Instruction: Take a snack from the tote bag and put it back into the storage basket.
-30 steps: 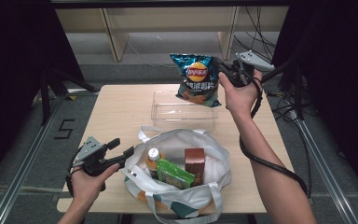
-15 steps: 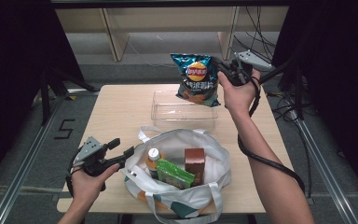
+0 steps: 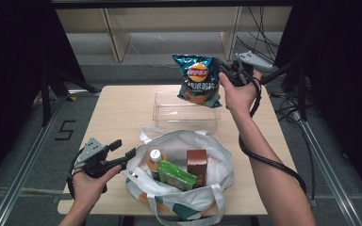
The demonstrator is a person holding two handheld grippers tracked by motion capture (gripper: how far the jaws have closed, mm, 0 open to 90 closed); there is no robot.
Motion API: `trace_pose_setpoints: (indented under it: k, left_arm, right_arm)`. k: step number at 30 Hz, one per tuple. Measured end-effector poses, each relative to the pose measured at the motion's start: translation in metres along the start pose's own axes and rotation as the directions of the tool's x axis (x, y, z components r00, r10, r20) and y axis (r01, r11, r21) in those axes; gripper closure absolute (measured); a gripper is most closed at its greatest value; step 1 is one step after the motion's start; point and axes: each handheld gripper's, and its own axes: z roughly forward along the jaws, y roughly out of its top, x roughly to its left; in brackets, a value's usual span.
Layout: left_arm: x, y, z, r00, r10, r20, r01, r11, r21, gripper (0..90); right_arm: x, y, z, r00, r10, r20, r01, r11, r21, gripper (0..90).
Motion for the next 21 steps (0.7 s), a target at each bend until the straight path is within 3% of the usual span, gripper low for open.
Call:
trace_pose_setpoints:
  k: [4,7,8,12,14,15,21]
  left_arm:
    - [0.0004,-0.0001,0.0,1.0,0.0,0.001,0.0,1.0,0.0,30.6]
    - [0.0005,0.0,0.0001,1.0,-0.001,0.002,0.001,1.0,-0.001,30.6]
    - [0.0003,-0.0001,0.0002,1.0,-0.001,0.001,0.001,1.0,-0.001,30.6]
    - [-0.0002,0.0002,0.0,1.0,0.0,0.002,0.0,1.0,-0.002,30.6]
    - [-0.0002,0.0003,0.0,1.0,0.0,0.001,0.0,1.0,-0.003,30.6]
    - [-0.0002,0.0002,0.0,1.0,0.0,0.002,0.0,1.0,-0.003,30.6]
    - [0.0007,0.0004,-0.0003,1.0,0.002,0.002,-0.002,1.0,-0.003,30.5]
  right_arm:
    - [0.001,-0.0007,0.0032,0.9994,0.03,0.014,-0.03,0.999,-0.016,90.0]
    - [0.0004,-0.0016,0.003,0.9997,0.024,0.009,-0.024,1.0,-0.011,90.0]
    - [-0.0015,-0.0024,0.0025,1.0,0.002,-0.001,-0.002,1.0,0.001,90.0]
    - [-0.0003,-0.0026,0.0039,0.9996,0.027,0.006,-0.027,1.0,-0.003,90.0]
    - [-0.0035,-0.0039,0.0034,0.9999,-0.01,-0.009,0.01,1.0,0.004,90.0]
    - [-0.001,-0.0033,0.0051,0.9996,0.028,0.007,-0.028,1.0,-0.004,90.0]
    - [-0.0044,-0.0061,0.0075,1.0,0.0,0.009,0.0,1.0,0.011,90.0]
